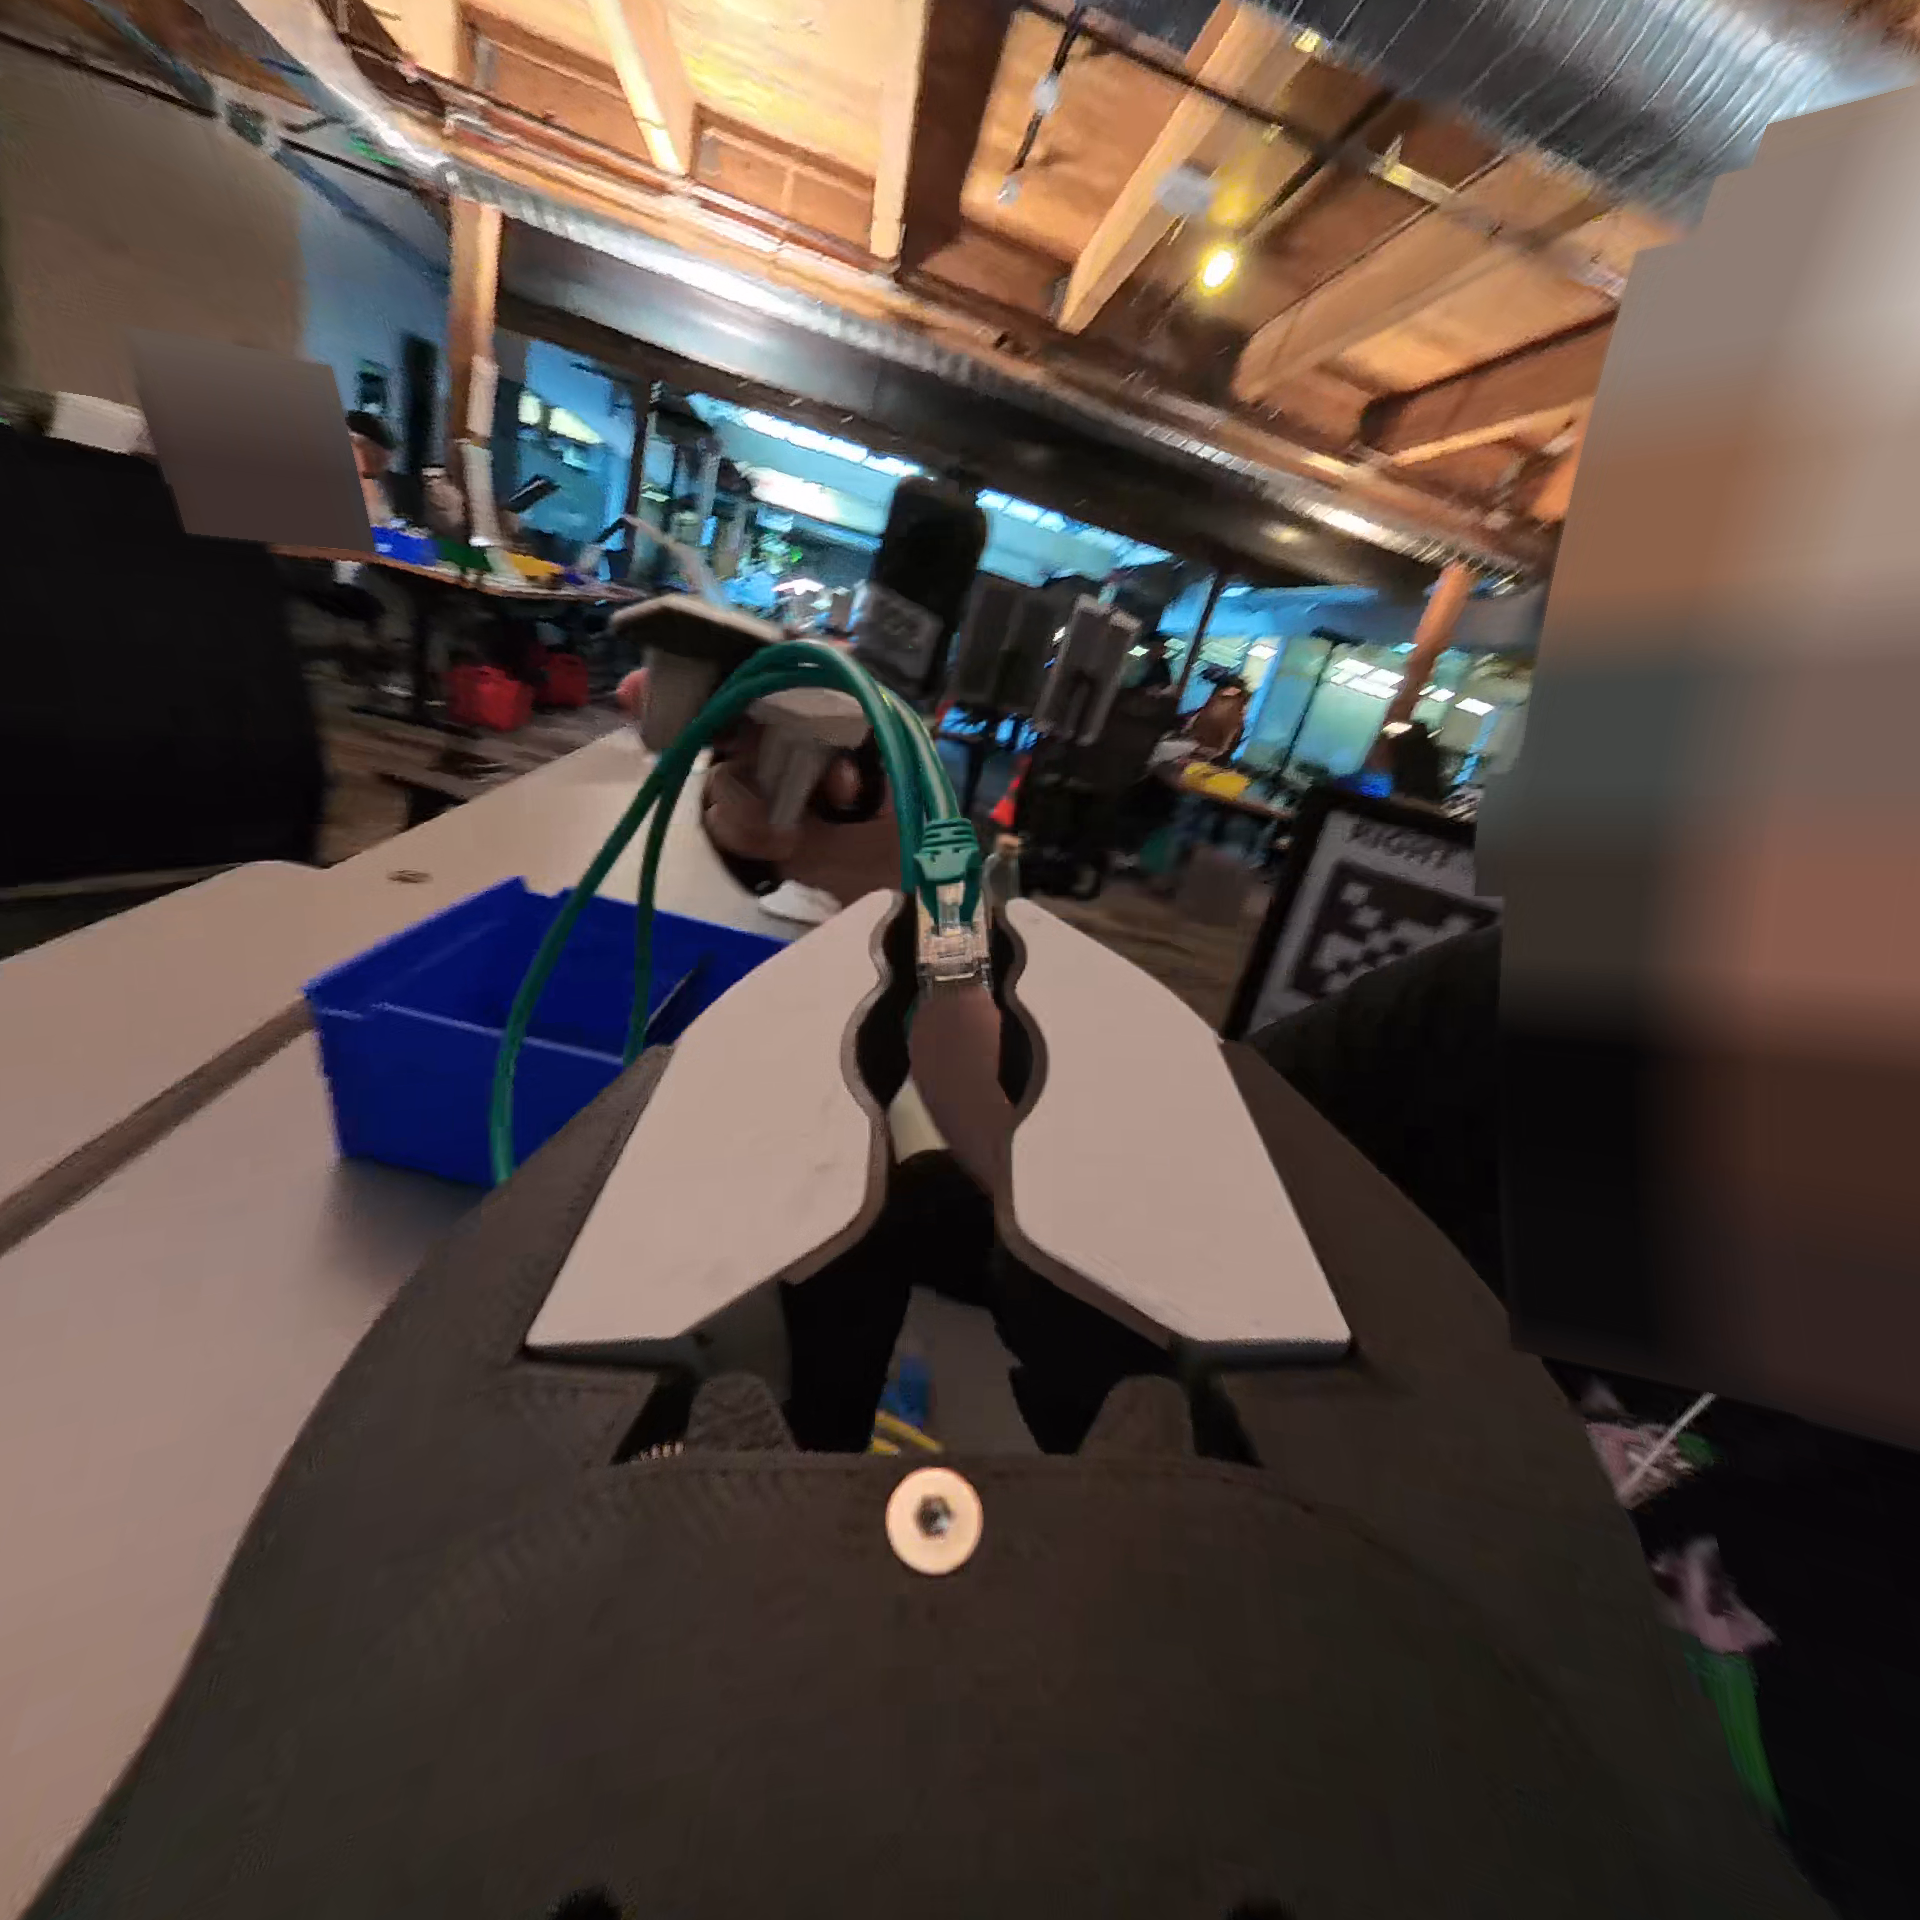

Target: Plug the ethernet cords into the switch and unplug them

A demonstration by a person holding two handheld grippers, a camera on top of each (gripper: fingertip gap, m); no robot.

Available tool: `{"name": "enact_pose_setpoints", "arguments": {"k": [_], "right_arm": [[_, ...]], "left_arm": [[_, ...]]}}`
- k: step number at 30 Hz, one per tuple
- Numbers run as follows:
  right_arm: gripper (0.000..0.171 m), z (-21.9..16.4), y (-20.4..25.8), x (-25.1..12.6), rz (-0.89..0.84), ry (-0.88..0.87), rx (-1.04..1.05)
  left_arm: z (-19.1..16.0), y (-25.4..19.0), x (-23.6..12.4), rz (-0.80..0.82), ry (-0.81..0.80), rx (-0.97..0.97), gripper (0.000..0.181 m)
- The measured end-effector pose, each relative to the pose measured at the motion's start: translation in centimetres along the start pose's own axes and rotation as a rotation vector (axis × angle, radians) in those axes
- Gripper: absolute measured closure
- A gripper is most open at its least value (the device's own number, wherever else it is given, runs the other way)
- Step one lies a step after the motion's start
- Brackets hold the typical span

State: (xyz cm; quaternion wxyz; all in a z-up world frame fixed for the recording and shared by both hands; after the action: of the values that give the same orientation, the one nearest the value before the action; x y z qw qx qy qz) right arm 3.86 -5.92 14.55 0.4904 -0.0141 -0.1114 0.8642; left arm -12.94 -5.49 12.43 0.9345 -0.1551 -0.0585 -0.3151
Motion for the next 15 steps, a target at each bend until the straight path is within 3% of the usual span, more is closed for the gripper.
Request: {"name": "enact_pose_setpoints", "arguments": {"k": [2, 5, 9, 11, 15], "right_arm": [[0.125, 1.5, 0.8, -0.4, -0.051, 0.027, 0.006], [0.124, 3.7, 4.8, -0.2, 0.016, 0.035, 0.014], [0.132, 5.7, 12.7, 1.0, 0.401, -0.006, 0.22], [0.132, 5.1, 15.0, 2.5, 0.518, 0.043, 0.327], [0.134, 0.5, 15.3, 6.6, 0.45, 0.229, 0.363]], "left_arm": [[-0.3, 0.0, 0.1, 0.016, 0.033, 0.014, 0.169], [-0.4, 0.2, 0.2, 0.038, 0.039, 0.017, 0.169], [0.0, 0.6, -0.5, 0.093, 0.047, 0.048, 0.169], [0.5, 0.4, -0.9, 0.116, 0.045, 0.083, 0.17], [1.8, -0.8, -1.4, 0.106, 0.01, 0.132, 0.169]]}}
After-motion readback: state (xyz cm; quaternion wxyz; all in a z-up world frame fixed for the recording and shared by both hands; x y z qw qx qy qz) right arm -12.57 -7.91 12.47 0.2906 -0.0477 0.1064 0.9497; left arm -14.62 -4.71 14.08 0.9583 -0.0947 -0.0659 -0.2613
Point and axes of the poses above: each gripper's, where its closed fingertips meet, x out along the fingers, z out of its top, y = z × x across the jaws, the point moved 1 cm from there along -x, back along the fingers, and after that the axes turned 3 degrees about -z, right-handed, at the moved point
